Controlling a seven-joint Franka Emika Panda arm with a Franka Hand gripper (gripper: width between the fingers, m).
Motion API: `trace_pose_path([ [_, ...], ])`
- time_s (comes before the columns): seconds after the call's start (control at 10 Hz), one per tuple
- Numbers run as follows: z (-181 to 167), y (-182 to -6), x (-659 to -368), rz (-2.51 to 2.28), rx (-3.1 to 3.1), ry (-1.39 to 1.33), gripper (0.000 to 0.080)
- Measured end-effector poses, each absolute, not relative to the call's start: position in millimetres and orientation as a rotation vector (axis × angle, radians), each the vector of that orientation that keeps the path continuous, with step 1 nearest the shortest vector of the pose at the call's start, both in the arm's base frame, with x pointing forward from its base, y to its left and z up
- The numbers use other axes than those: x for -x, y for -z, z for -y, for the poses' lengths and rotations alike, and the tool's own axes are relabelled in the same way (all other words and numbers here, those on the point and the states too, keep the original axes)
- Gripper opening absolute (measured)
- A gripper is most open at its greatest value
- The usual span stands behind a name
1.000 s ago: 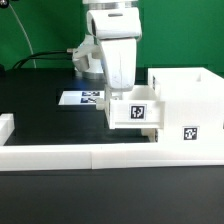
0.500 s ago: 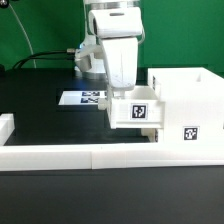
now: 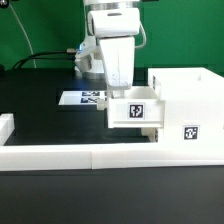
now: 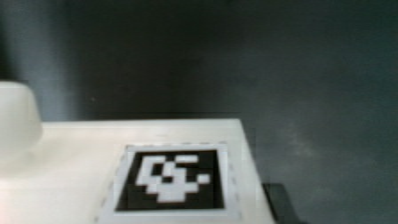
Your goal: Assemble drawer
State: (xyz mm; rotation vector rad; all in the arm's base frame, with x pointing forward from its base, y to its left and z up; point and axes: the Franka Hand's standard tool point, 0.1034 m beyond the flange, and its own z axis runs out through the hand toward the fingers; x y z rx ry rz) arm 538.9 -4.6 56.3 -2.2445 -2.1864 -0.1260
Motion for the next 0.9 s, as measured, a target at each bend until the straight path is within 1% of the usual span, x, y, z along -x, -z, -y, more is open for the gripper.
trace_pose_path([
  [0.9, 4.4, -56.7, -538.4, 2.187, 2.233, 0.102, 0.0042],
])
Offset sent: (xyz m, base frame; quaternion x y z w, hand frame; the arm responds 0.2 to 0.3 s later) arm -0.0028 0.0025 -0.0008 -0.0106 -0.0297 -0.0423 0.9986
